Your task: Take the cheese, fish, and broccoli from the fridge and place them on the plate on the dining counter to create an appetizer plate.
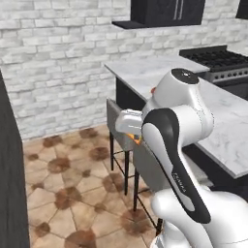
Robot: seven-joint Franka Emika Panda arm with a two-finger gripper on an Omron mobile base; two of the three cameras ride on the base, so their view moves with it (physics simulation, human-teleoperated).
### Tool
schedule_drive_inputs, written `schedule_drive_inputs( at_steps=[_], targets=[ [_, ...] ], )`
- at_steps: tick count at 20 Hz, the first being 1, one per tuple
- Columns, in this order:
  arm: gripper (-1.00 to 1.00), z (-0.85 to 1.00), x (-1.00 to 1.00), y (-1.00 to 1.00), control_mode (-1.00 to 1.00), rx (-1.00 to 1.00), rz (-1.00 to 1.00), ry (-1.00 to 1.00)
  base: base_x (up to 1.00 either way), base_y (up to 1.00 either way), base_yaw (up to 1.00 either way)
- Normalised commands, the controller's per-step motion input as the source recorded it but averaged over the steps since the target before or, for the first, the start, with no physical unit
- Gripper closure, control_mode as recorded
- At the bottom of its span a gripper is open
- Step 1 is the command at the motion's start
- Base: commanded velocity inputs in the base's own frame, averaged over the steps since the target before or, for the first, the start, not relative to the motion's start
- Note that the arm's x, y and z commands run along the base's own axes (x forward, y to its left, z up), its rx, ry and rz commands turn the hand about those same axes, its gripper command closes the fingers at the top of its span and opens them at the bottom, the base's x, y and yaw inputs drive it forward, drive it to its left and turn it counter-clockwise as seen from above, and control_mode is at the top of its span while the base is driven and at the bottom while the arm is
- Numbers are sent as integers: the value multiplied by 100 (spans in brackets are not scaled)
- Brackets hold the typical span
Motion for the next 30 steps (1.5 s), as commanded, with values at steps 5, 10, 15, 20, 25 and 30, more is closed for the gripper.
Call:
schedule_drive_inputs(
  at_steps=[5,10,15,20,25,30],
  targets=[
    [100,0,0,0,100,0,0,0,74,93,-57],
    [100,0,0,0,100,0,0,0,59,96,-56],
    [100,0,0,0,100,0,0,0,45,95,-57],
    [100,0,0,0,100,0,0,0,47,91,-58],
    [100,0,0,0,100,0,0,0,46,92,-58],
    [100,0,0,0,100,0,0,0,45,91,-58]
  ],
)
